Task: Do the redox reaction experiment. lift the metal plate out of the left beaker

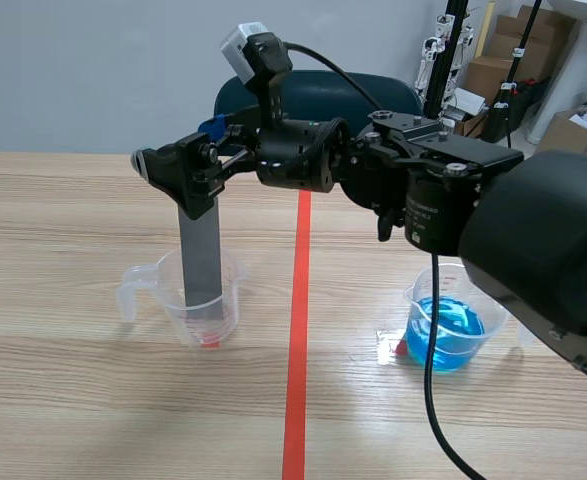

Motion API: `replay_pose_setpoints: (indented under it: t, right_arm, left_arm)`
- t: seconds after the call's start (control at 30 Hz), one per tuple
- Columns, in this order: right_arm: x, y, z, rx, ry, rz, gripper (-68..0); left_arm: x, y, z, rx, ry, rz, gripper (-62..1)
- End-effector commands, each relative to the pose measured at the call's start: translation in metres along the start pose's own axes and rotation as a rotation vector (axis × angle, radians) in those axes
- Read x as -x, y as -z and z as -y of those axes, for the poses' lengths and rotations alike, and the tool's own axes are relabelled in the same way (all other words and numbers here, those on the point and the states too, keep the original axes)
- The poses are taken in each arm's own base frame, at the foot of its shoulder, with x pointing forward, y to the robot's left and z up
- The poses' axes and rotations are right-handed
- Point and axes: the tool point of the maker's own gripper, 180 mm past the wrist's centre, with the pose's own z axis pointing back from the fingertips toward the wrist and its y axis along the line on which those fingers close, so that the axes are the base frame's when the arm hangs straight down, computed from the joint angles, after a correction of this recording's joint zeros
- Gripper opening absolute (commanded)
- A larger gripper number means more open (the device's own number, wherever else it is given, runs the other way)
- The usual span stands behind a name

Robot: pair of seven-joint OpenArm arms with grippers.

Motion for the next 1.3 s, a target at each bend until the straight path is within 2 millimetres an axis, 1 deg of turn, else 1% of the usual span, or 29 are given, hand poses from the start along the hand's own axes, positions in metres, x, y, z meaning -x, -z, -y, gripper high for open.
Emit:
replay_pose_setpoints:
  t: [0.0, 0.5, 1.07, 1.1, 1.27]
  right_arm:
    - [-0.011, 0.003, -0.002, -0.016, 0.013, 0.027, 0.4]
    - [0.000, 0.003, -0.002, -0.013, 0.053, -0.028, 0.4]
    - [-0.003, 0.003, -0.002, -0.012, 0.062, -0.014, 0.4]
    - [-0.003, 0.003, -0.002, -0.012, 0.062, -0.014, -0.9]
    - [-0.003, 0.003, -0.002, -0.012, 0.062, -0.014, -12.8]
  left_arm:
    - [-0.005, 0.002, 0.001, -0.003, -0.007, 0.026, 1.4]
    - [-0.005, 0.002, 0.001, -0.003, -0.007, 0.026, 1.4]
    - [-0.005, 0.002, 0.001, -0.003, -0.007, 0.026, 1.4]
    - [-0.005, 0.002, 0.001, -0.003, -0.007, 0.026, 1.4]
    - [-0.005, 0.002, 0.001, -0.003, -0.007, 0.026, 1.4]
